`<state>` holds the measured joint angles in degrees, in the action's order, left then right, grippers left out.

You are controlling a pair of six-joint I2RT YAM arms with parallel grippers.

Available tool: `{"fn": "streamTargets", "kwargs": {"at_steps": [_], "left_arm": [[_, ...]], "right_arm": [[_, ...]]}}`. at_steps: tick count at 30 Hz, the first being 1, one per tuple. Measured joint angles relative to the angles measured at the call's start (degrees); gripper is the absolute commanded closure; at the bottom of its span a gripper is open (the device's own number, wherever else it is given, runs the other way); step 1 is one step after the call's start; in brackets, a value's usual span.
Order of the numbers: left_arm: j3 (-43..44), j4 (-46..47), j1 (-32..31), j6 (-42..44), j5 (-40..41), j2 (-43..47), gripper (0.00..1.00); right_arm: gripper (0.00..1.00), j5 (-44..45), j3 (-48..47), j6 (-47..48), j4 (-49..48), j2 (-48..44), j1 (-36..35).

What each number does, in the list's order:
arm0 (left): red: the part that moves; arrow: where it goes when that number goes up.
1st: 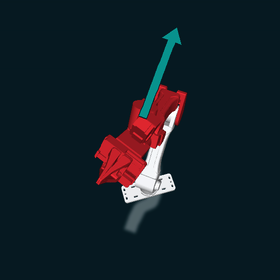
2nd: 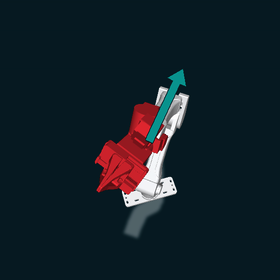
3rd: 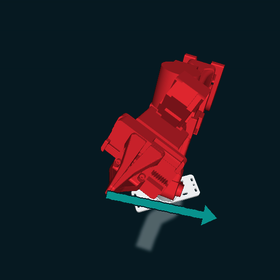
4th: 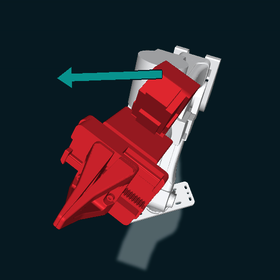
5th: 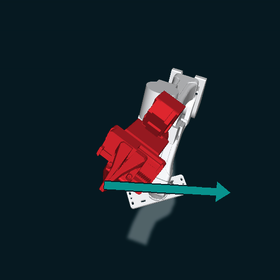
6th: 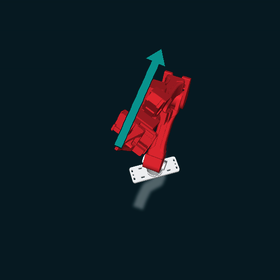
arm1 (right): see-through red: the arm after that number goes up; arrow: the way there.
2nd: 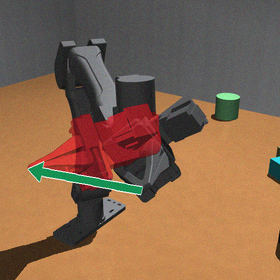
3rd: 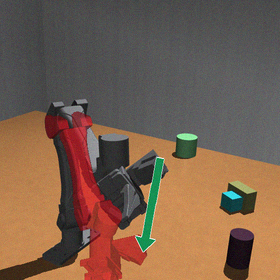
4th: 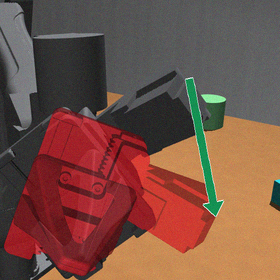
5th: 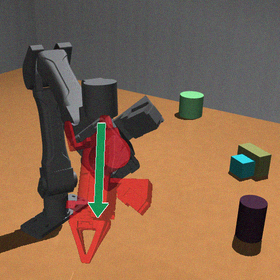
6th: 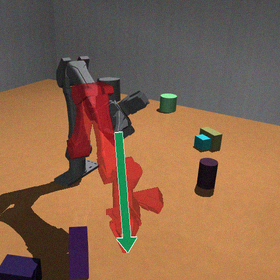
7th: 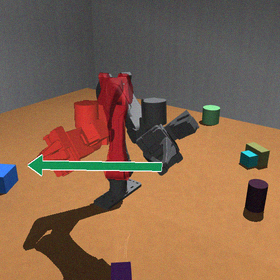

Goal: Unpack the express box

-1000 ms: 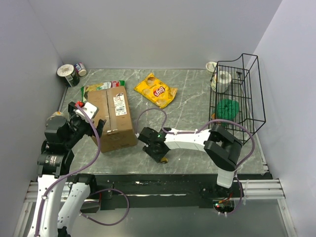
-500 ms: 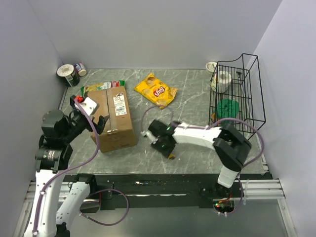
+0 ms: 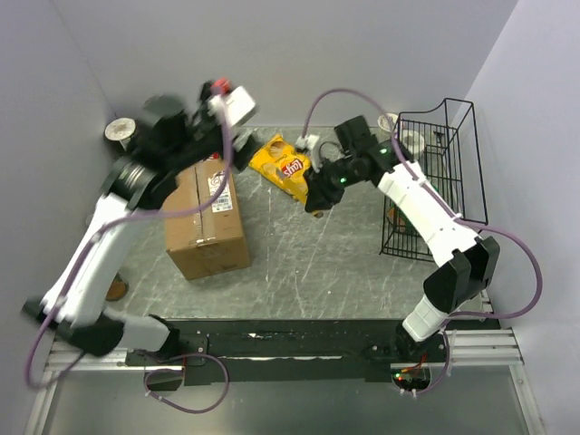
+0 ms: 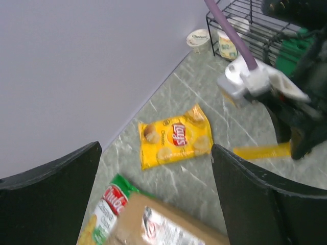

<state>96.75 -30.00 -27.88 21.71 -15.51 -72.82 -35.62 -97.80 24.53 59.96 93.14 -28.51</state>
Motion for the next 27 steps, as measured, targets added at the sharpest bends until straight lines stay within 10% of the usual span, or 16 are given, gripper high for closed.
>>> {"fn": "streamTargets", "kwargs": {"at_steps": [5, 14, 27], "left_arm": [[23.61, -4.15, -4.57, 1.07, 4.87, -18.88, 0.04], [-5.68, -8.76, -20.13, 21.24, 3.76, -2.80, 0.06], [-12.20, -3.80, -29.24, 34.05, 11.41, -0.24, 0.25]], "right_arm": [[1.00, -9.27, -5.05, 0.13, 3.15, 0.00, 5.70], [1.00, -17.84, -6.73, 8.02, 14.08, 2.45, 7.28], [1.00, -18.23, -11.13, 14.21, 16.39, 7.72, 6.99]]}}
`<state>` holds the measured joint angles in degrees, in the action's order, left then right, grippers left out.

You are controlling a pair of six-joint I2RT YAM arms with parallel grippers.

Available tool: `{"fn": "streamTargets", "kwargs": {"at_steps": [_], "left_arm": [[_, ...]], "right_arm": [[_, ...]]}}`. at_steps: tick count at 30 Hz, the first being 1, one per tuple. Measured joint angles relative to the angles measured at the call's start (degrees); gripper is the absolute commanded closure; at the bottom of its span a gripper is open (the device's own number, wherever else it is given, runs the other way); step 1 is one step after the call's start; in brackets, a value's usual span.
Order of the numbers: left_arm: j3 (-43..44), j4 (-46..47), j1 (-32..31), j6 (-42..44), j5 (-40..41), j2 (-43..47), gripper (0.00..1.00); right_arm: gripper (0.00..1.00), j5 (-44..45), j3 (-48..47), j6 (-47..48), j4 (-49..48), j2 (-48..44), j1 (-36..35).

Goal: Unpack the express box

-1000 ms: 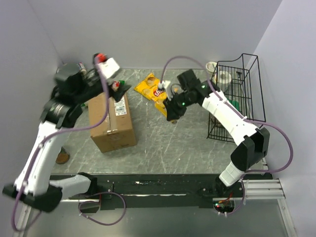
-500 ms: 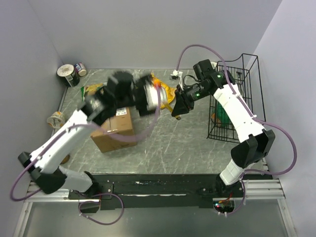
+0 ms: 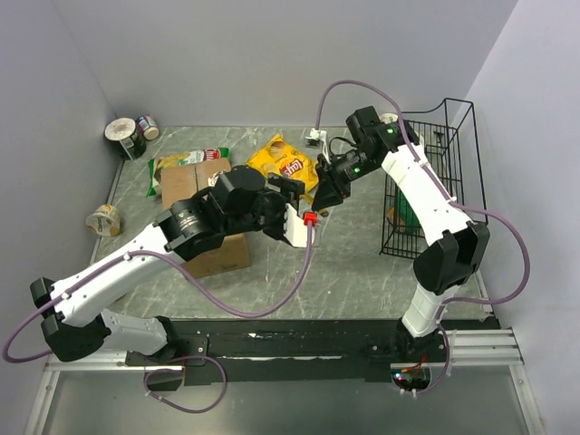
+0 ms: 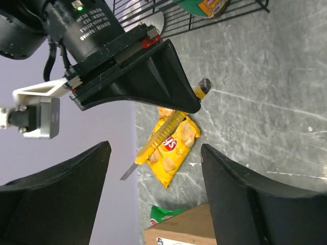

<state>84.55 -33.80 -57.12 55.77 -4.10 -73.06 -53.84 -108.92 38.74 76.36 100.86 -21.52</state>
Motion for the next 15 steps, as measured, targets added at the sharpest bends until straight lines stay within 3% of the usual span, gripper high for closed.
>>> {"fn": "streamTargets", "kwargs": {"at_steps": [15], "left_arm": [[-4.13, 4.20, 0.04, 7.98, 4.66, -2.43, 0.46]], "right_arm": [[1.00, -1.11, 0.37, 3.89, 0.42, -4.44, -3.13]]}}
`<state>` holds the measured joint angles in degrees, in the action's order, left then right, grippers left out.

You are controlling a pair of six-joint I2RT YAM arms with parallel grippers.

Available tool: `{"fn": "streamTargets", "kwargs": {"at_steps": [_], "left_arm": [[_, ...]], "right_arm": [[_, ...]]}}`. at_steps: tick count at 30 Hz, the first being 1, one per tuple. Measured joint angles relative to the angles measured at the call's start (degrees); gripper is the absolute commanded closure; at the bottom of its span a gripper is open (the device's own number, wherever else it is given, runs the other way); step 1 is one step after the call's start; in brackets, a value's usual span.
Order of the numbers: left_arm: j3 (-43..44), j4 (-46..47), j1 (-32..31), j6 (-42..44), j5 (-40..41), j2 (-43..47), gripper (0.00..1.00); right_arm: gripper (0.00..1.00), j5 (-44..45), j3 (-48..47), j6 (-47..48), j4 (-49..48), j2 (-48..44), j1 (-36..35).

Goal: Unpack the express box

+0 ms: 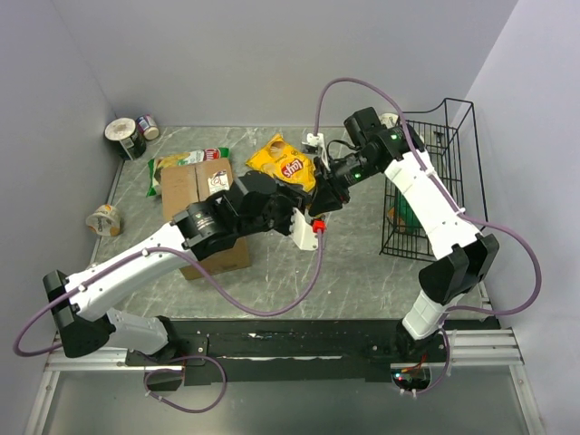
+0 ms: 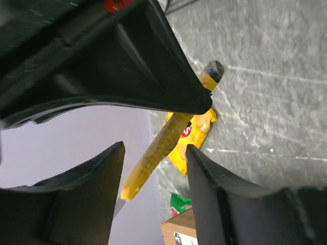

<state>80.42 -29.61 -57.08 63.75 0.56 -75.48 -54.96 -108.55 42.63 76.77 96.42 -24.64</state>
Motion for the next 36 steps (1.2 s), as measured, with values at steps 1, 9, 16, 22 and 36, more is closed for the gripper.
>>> {"fn": "streamTargets", "kwargs": {"at_steps": [1, 9, 16, 22, 36], "left_arm": [[-0.44, 0.28, 0.00, 0.28, 0.48, -0.11, 0.50], [-5.44, 4.13, -0.04, 3.23, 4.37, -0.22, 0.79], [-6.60, 2.23, 0.31, 0.00, 4.26, -0.33, 0.99], [-3.26, 0.74, 5.03, -13.84, -1.79, -1.44, 0.99], [-2.27, -1.14, 22.82, -42.21, -47.10, -0.22, 0.99]], "right_arm": [[1.00, -0.02, 0.02, 0.11, -0.02, 0.00, -0.11], [1.00, 0.72, 0.98, 0.57, -0.07, -0.13, -0.87], [0.61, 1.97, 0.96, -0.42, -1.05, -0.81, -0.59], [0.00, 9.03, 1.55, -7.61, -3.76, -5.95, 1.70], [0.13, 4.59, 14.58, -19.74, -29.97, -26.75, 7.89]]}}
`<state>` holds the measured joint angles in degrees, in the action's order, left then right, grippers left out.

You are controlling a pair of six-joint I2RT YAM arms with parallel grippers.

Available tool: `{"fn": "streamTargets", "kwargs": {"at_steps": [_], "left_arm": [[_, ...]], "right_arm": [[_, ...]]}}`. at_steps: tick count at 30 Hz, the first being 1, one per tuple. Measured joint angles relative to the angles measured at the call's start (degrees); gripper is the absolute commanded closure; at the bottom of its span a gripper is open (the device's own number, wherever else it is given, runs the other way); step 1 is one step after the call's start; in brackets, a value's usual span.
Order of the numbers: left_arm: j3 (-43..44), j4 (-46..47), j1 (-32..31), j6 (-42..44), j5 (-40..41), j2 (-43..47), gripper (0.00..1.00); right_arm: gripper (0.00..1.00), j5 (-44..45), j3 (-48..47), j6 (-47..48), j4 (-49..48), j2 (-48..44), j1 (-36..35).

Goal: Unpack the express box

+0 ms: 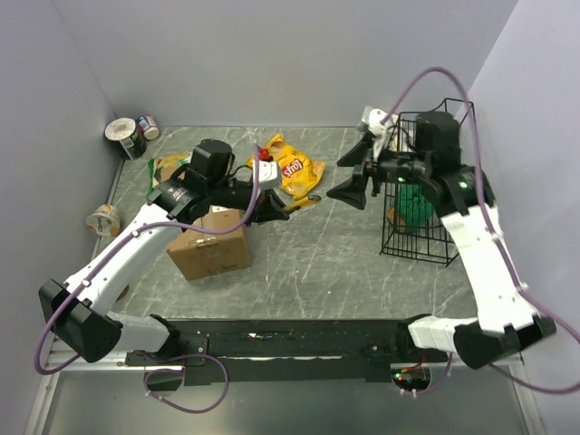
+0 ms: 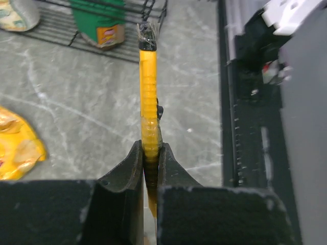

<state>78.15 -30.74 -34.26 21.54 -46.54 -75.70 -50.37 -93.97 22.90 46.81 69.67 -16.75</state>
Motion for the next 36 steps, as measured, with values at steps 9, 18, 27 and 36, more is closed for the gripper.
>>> {"fn": "streamTargets", "kwargs": {"at_steps": [9, 18, 27, 36], "left_arm": [[0.52, 3.06, 5.73, -5.14, -11.67, -1.42, 0.99], [1.77, 3.87, 8.31, -6.32, -14.34, -2.43, 0.99], [1.73, 6.10, 8.57, -8.35, -17.18, -2.60, 0.99], [1.77, 6.08, 8.72, -8.85, -16.96, -3.43, 0.61]], "right_arm": [[0.26, -7.78, 1.33, 0.26, -2.25, 8.70, -4.11], [0.43, -11.23, -1.03, -2.51, -4.96, 11.19, -7.37], [0.76, -10.93, -1.36, -5.44, -7.93, 12.98, -10.88], [1.00, -8.72, -2.49, -4.26, -7.48, 14.14, -11.13]]}}
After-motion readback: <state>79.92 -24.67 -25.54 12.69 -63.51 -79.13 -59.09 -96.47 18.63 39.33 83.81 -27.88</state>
